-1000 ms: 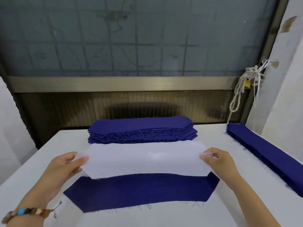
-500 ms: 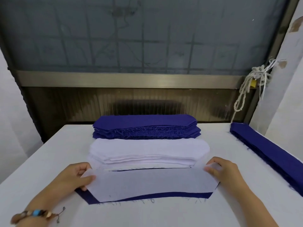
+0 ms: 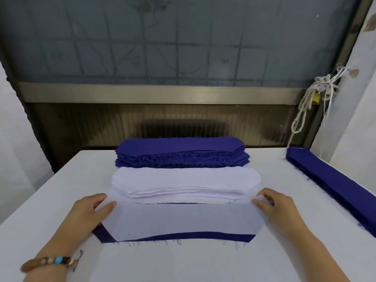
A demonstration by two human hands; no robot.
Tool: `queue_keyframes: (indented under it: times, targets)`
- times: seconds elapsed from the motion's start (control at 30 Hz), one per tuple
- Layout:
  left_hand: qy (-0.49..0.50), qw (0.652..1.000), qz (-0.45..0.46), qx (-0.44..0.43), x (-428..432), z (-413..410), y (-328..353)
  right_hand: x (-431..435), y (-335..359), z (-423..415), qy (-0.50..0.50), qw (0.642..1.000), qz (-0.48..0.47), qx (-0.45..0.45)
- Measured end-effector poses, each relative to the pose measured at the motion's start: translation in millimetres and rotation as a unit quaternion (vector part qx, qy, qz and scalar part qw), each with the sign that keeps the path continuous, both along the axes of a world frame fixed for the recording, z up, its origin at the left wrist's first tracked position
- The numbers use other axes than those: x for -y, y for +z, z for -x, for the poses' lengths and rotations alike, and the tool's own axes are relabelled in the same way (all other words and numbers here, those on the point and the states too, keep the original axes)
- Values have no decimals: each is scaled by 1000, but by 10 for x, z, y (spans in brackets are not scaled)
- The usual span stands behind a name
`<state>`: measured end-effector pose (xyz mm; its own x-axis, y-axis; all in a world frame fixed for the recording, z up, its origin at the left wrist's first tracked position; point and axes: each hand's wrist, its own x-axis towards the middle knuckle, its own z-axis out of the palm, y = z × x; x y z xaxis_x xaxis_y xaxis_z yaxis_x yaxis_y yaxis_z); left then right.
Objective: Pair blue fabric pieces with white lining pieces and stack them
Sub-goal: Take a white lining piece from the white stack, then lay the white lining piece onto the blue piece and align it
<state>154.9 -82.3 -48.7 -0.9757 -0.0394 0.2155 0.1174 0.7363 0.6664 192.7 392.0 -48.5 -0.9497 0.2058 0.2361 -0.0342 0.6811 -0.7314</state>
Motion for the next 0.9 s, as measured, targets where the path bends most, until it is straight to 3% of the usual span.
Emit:
queue_keyframes:
  times: [0.2, 0.57, 0.9]
  targets:
    - [20, 999, -30, 12, 31, -5, 15, 75, 30, -1, 36, 998, 39, -20]
    - [53, 999, 4, 9, 126, -16, -11, 159, -8, 19, 41, 997, -62, 4]
    - [54, 999, -2, 6, 113, -36, -4, 136, -2, 24, 36, 998, -44, 39]
